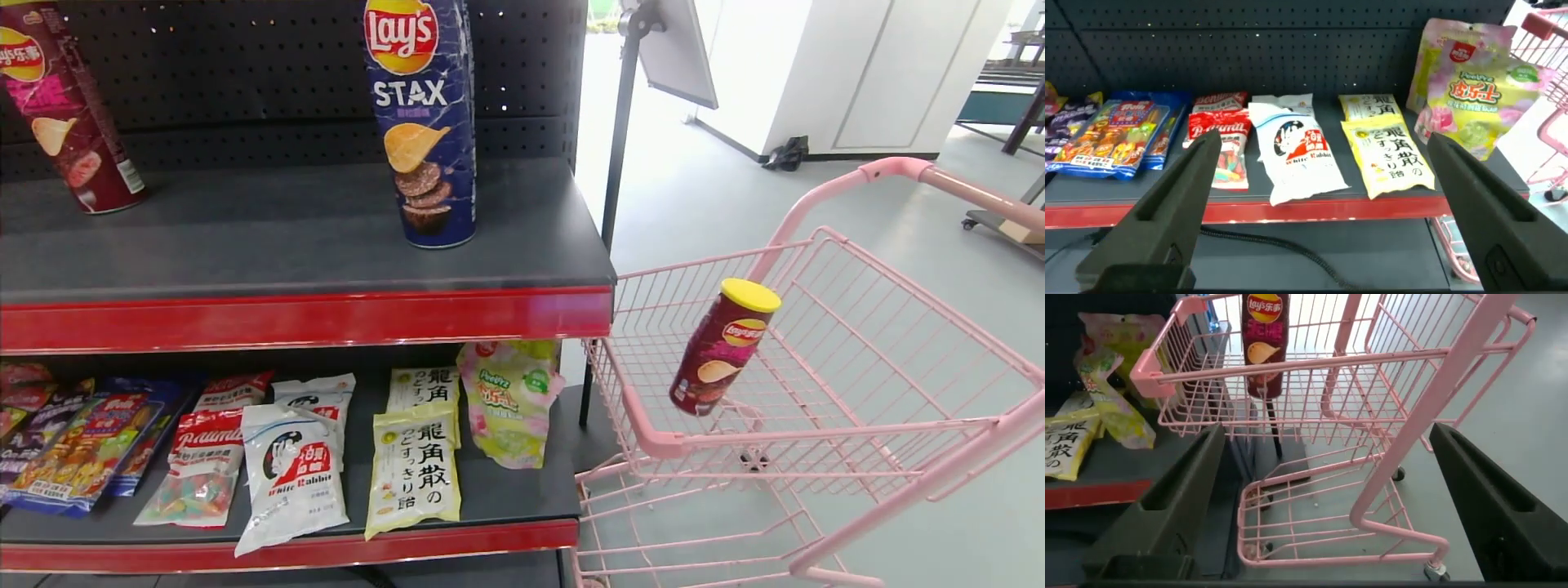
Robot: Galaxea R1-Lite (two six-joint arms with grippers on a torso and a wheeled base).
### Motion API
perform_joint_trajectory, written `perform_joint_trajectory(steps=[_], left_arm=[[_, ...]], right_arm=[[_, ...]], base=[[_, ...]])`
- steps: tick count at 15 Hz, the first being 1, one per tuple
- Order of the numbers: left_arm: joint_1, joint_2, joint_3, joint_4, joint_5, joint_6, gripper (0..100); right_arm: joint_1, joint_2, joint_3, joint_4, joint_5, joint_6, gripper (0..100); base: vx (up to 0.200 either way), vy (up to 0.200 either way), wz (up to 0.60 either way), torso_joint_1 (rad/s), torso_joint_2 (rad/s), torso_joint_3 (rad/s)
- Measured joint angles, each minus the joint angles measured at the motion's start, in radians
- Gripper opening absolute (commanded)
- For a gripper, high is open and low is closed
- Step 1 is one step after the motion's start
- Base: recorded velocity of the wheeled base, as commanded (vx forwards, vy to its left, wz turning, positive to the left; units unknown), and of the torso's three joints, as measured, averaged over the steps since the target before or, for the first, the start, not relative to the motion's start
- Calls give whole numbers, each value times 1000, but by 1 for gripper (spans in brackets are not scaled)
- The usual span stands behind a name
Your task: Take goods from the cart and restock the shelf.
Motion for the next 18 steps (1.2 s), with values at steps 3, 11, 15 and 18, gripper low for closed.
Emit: perform_joint_trajectory(steps=[3, 11, 15, 18], left_arm=[[0, 0, 0, 0, 0, 0, 100], [0, 0, 0, 0, 0, 0, 100], [0, 0, 0, 0, 0, 0, 100], [0, 0, 0, 0, 0, 0, 100]], right_arm=[[0, 0, 0, 0, 0, 0, 100], [0, 0, 0, 0, 0, 0, 100], [0, 0, 0, 0, 1, 0, 100], [0, 0, 0, -1, 0, -5, 100]], base=[[0, 0, 0, 0, 0, 0], [0, 0, 0, 0, 0, 0], [0, 0, 0, 0, 0, 0], [0, 0, 0, 0, 0, 0]])
